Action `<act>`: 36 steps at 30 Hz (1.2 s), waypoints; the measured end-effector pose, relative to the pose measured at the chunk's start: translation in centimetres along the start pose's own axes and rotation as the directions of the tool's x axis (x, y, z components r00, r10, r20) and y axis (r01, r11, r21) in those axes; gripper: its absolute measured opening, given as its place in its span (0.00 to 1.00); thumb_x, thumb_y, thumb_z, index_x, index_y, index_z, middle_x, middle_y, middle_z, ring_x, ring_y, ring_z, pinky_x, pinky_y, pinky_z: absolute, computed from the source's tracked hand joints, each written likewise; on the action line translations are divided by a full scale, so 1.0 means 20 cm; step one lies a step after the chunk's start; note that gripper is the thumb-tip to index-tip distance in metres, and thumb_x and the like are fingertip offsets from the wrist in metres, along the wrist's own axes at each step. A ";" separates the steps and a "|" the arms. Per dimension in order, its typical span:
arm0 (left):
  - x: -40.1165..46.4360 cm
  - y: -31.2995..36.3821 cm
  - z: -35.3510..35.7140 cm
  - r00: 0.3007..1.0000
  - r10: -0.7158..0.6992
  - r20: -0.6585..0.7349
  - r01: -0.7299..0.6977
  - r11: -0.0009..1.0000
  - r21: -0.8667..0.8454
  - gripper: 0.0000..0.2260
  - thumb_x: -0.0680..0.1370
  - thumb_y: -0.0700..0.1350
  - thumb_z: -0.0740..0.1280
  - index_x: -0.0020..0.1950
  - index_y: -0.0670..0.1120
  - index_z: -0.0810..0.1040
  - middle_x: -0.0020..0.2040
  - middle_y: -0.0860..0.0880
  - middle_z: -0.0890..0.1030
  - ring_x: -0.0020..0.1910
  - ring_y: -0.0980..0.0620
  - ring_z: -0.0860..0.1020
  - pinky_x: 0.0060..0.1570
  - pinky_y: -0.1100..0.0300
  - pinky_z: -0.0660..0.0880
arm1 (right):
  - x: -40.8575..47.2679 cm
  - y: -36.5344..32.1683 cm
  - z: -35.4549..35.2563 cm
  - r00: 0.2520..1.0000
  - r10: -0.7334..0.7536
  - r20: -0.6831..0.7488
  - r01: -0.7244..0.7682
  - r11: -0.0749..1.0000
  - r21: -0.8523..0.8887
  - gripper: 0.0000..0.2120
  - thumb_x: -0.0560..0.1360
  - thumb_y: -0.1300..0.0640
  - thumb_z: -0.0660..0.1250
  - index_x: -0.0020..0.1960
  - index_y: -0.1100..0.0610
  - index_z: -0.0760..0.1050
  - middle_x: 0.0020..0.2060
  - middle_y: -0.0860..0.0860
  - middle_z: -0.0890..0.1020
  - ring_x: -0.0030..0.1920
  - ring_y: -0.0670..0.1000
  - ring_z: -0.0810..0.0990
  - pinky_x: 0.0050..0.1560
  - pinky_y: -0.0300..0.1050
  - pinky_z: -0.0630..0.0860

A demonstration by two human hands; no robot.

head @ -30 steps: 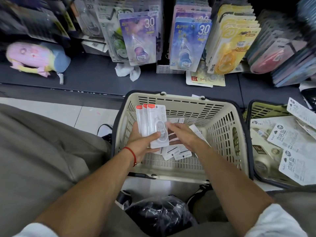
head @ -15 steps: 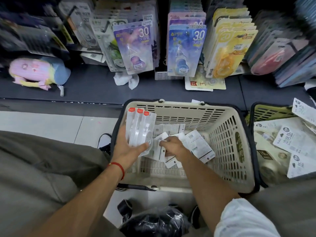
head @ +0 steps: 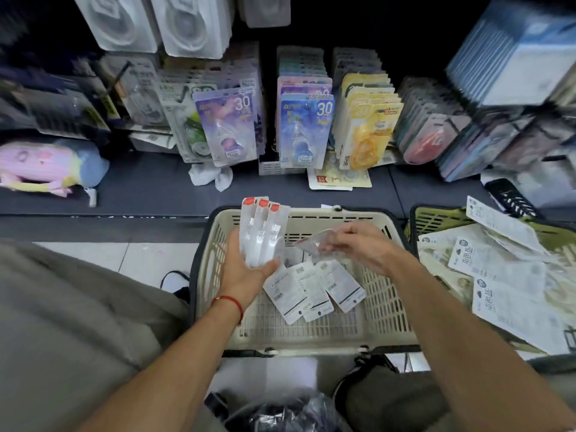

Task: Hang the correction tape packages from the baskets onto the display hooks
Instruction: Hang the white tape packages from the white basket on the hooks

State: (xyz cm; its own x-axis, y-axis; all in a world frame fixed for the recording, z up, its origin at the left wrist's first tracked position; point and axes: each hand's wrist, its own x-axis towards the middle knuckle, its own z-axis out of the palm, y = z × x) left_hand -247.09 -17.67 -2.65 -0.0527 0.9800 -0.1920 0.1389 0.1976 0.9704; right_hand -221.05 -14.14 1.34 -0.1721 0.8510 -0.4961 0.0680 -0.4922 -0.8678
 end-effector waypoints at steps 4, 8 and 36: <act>-0.02 0.09 0.03 0.997 -0.019 0.081 0.030 0.989 -0.142 0.35 0.69 0.41 0.85 0.69 0.55 0.72 0.56 0.59 0.84 0.52 0.66 0.83 0.47 0.69 0.80 | -0.07 -0.22 0.02 0.975 -0.146 -0.166 0.111 0.973 -0.202 0.11 0.84 0.56 0.68 0.52 0.65 0.79 0.27 0.59 0.81 0.21 0.50 0.71 0.19 0.38 0.65; -0.06 0.22 0.06 0.970 -0.058 0.235 0.155 0.896 -0.417 0.35 0.69 0.41 0.83 0.71 0.58 0.72 0.63 0.51 0.85 0.59 0.48 0.86 0.51 0.40 0.85 | -0.10 -0.39 0.06 0.948 -0.246 -0.201 0.150 0.904 -0.399 0.16 0.87 0.51 0.62 0.56 0.65 0.77 0.29 0.59 0.73 0.18 0.48 0.68 0.19 0.35 0.59; 0.51 1.30 -0.34 0.934 0.255 0.250 -0.079 0.830 -0.552 0.34 0.73 0.36 0.77 0.74 0.57 0.70 0.66 0.45 0.84 0.62 0.39 0.84 0.48 0.42 0.84 | -0.02 -1.19 0.38 0.726 -0.664 -0.180 0.591 0.736 -0.329 0.13 0.77 0.39 0.72 0.55 0.46 0.80 0.48 0.43 0.87 0.49 0.47 0.87 0.51 0.52 0.84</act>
State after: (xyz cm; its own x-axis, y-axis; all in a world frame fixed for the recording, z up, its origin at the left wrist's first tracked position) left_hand -250.69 -2.77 21.68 0.2332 0.9719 0.0313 -0.4262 0.0733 0.9016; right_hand -230.05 -4.20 22.51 0.0068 0.9775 0.2107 0.2712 0.2010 -0.9413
